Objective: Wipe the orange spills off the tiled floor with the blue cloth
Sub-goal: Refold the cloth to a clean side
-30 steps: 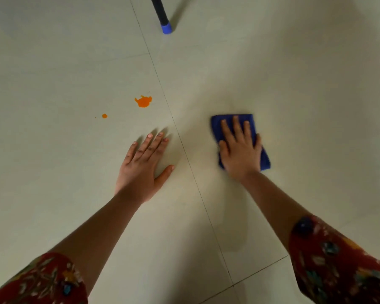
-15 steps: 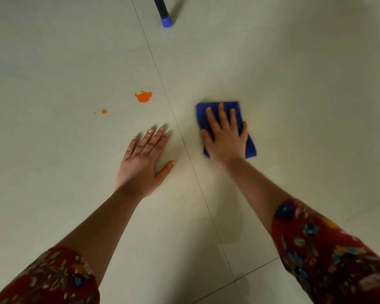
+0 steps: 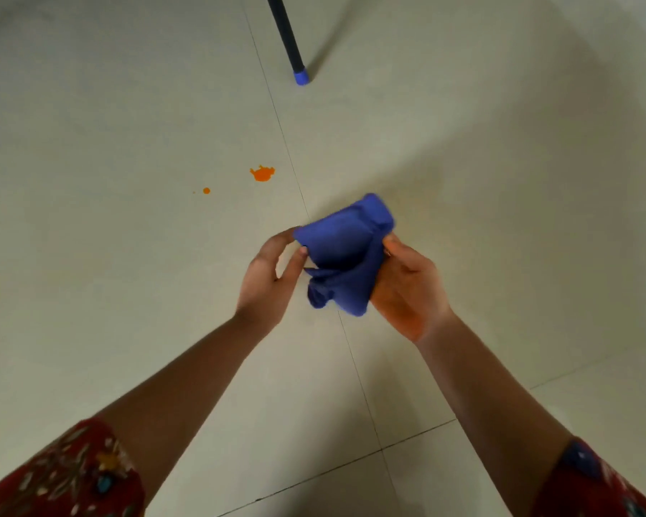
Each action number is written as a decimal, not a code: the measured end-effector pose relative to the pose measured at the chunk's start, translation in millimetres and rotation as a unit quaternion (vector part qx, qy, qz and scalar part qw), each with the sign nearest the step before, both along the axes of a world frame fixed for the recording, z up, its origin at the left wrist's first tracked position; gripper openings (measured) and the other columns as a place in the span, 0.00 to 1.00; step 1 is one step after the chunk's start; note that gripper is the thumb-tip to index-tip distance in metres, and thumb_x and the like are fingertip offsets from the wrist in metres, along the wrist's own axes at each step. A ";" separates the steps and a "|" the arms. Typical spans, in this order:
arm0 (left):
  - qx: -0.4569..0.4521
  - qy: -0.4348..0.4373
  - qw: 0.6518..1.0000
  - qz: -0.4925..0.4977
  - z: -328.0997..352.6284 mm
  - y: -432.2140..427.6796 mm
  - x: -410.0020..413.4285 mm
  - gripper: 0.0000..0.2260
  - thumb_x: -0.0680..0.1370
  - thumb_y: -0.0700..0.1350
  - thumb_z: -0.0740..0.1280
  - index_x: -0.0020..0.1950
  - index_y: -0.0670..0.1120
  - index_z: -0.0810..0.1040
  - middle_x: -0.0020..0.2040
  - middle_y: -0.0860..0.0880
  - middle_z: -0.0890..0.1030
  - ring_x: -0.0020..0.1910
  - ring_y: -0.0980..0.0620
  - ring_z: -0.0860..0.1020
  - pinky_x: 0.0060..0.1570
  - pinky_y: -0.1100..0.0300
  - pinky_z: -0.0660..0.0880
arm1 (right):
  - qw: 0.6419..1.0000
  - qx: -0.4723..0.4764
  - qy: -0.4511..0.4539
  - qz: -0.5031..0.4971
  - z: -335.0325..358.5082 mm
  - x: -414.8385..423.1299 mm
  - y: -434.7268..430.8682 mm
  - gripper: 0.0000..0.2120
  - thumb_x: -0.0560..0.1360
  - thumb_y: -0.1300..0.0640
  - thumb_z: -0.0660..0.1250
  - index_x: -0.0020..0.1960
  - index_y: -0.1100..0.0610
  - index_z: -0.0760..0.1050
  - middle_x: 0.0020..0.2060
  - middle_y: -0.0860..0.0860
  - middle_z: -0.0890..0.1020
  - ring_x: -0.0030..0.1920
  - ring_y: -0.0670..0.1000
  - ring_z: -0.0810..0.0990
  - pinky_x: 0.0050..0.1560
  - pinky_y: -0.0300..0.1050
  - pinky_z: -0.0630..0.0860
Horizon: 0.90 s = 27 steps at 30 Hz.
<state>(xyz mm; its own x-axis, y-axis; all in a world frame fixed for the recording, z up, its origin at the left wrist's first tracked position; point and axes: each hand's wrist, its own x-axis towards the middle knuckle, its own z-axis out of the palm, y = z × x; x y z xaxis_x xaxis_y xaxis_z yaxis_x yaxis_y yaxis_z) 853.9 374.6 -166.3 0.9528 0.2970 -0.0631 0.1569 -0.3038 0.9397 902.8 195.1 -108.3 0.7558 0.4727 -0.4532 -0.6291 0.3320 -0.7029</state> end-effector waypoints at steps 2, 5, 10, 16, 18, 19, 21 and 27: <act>-0.101 0.001 0.995 -0.020 21.1 -5.2 1.1 0.16 0.78 0.52 0.62 0.62 0.49 0.76 0.59 0.55 0.80 0.60 0.59 0.76 0.60 0.64 0.72 | 0.994 0.084 0.054 -0.053 -3.2 -5.2 -5.1 0.22 0.82 0.50 0.51 0.69 0.60 0.69 0.68 0.60 0.73 0.71 0.63 0.68 0.73 0.60 0.62; -0.120 0.012 0.991 -0.052 42.3 -3.3 6.5 0.07 0.78 0.46 0.67 0.54 0.46 0.80 0.50 0.51 0.83 0.52 0.55 0.80 0.55 0.60 0.75 | 0.984 0.124 0.109 -0.071 -6.1 -11.6 3.0 0.30 0.79 0.38 0.56 0.74 0.55 0.66 0.71 0.59 0.70 0.72 0.62 0.67 0.74 0.61 0.58; -0.160 0.014 0.987 0.028 55.1 7.3 1.3 0.09 0.80 0.44 0.66 0.51 0.38 0.79 0.43 0.45 0.80 0.42 0.51 0.77 0.45 0.51 0.76 | 0.996 -0.071 0.041 -0.033 -3.5 -9.8 11.4 0.20 0.83 0.46 0.51 0.67 0.53 0.73 0.62 0.53 0.80 0.64 0.54 0.77 0.61 0.52 0.75; -0.084 -0.003 0.978 0.192 62.9 -4.2 -7.9 0.12 0.78 0.50 0.67 0.61 0.49 0.75 0.55 0.52 0.76 0.48 0.56 0.77 0.50 0.61 0.74 | 0.995 -0.093 0.032 -0.019 13.0 -23.1 11.8 0.18 0.82 0.46 0.57 0.63 0.57 0.74 0.60 0.54 0.80 0.56 0.49 0.81 0.56 0.46 0.78; -0.152 0.006 0.977 0.149 76.2 -19.1 -13.2 0.11 0.76 0.52 0.70 0.54 0.48 0.77 0.49 0.52 0.80 0.44 0.54 0.79 0.44 0.59 0.76 | 0.996 -0.092 0.012 0.017 16.2 -30.6 11.0 0.19 0.82 0.45 0.55 0.64 0.57 0.74 0.59 0.53 0.81 0.55 0.47 0.82 0.56 0.44 0.77; -0.152 0.023 0.983 0.097 80.4 -26.2 -15.4 0.10 0.75 0.52 0.71 0.51 0.48 0.78 0.46 0.53 0.81 0.42 0.54 0.80 0.42 0.60 0.76 | 0.995 -0.090 0.006 0.033 18.0 -33.4 11.7 0.20 0.83 0.45 0.54 0.65 0.57 0.74 0.60 0.54 0.81 0.57 0.48 0.82 0.59 0.45 0.76; -0.065 0.034 0.997 0.023 82.2 -30.8 -18.7 0.05 0.73 0.48 0.73 0.45 0.50 0.79 0.43 0.55 0.82 0.40 0.56 0.80 0.43 0.62 0.76 | 0.995 -0.096 0.001 0.027 21.8 -39.3 13.6 0.20 0.83 0.45 0.54 0.64 0.56 0.76 0.60 0.53 0.82 0.60 0.49 0.80 0.61 0.48 0.75; -0.009 0.077 0.984 0.162 65.8 9.9 -17.1 0.19 0.70 0.38 0.68 0.60 0.47 0.70 0.55 0.53 0.71 0.59 0.50 0.73 0.53 0.58 0.72 | 0.984 -0.134 -0.115 0.011 35.5 -27.5 1.9 0.24 0.82 0.46 0.53 0.45 0.64 0.77 0.42 0.56 0.83 0.46 0.56 0.81 0.46 0.50 0.76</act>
<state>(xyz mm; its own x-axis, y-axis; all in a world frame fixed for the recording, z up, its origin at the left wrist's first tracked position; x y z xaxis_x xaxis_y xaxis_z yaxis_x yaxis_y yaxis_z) 836.8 384.5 -100.5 0.7871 0.5809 -0.2074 0.3835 -0.1975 0.9022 875.3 197.0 -72.8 0.8440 0.3761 -0.3822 -0.4482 0.1035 -0.8879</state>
